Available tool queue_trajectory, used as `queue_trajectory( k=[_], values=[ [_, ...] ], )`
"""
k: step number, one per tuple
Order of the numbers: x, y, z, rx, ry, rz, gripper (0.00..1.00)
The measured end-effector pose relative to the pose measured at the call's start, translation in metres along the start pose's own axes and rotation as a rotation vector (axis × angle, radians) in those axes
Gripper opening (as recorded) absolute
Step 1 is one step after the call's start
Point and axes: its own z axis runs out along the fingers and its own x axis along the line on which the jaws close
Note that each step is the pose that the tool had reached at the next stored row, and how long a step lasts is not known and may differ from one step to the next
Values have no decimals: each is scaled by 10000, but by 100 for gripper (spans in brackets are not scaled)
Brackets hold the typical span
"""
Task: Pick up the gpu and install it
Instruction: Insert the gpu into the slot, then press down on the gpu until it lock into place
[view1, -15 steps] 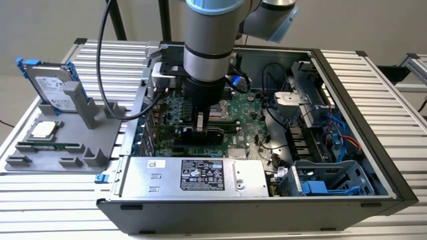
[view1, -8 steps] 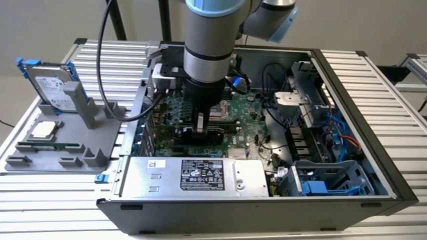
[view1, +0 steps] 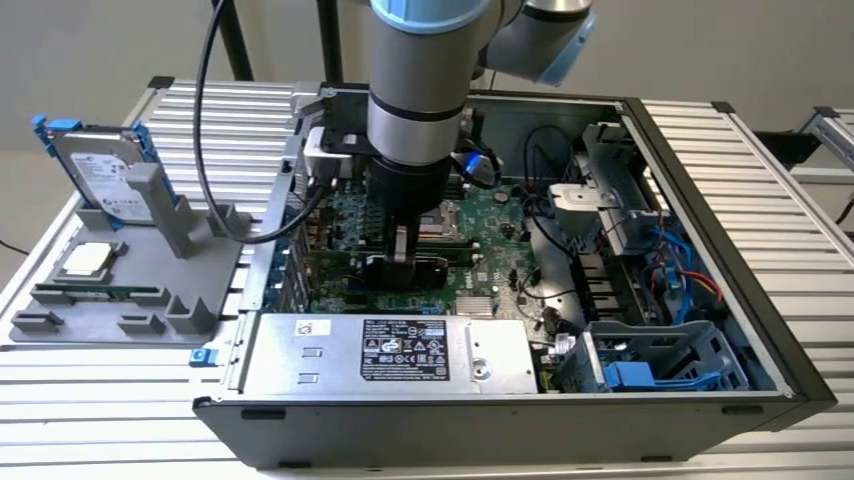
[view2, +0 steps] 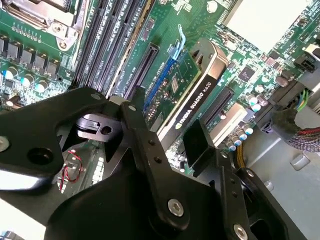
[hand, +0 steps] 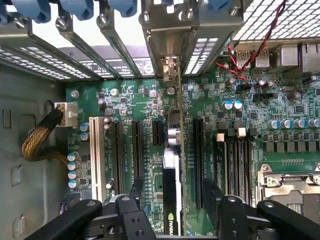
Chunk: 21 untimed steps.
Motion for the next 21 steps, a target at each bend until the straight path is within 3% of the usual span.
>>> queue_trajectory(
  k=[13,17,18,21],
  values=[
    [14,30,-582,15,0,-2,100],
    [13,32,-607,23,-1,-1,100],
    [13,32,-607,22,0,-1,0],
    [11,32,-607,23,0,0,0]
  ],
)
